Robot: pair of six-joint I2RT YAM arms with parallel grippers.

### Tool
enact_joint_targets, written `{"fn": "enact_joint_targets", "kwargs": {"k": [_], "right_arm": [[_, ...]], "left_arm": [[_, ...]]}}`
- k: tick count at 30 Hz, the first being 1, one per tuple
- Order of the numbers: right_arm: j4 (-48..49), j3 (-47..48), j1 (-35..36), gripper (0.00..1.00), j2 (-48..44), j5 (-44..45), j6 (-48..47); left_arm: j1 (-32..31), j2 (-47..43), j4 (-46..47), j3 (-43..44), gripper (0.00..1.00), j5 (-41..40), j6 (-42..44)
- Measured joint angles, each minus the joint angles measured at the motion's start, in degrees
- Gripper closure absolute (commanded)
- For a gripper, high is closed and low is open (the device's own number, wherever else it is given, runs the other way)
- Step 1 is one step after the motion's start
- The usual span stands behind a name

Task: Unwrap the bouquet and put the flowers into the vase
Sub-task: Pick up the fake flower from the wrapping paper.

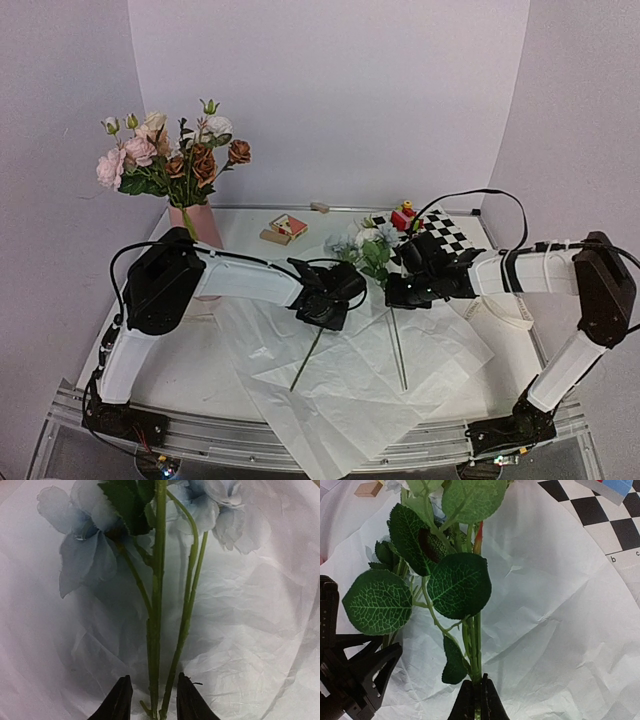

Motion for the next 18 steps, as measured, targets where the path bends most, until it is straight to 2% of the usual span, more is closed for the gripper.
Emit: {"fn": "enact_joint_targets", "kwargs": {"k": [3,12,18], "right_arm": [[0.01,-0.14,0.0,1.0,0.04,0.02,0.0],[0.03,-0.14,0.0,1.0,0.07,0.22,0.11],[0.06,-0.2,0.0,1.0,0.75,0.31,0.95]], "left_arm": [[0.0,0.07,-0.53,0.06,1.0,-0.91,0.44],[-0.12,-0.6,-2.48,0.76,1.0,-2.38,1.1],[-0.62,-6.43,-3.52,1.54,1.0,-3.52,1.9]]}}
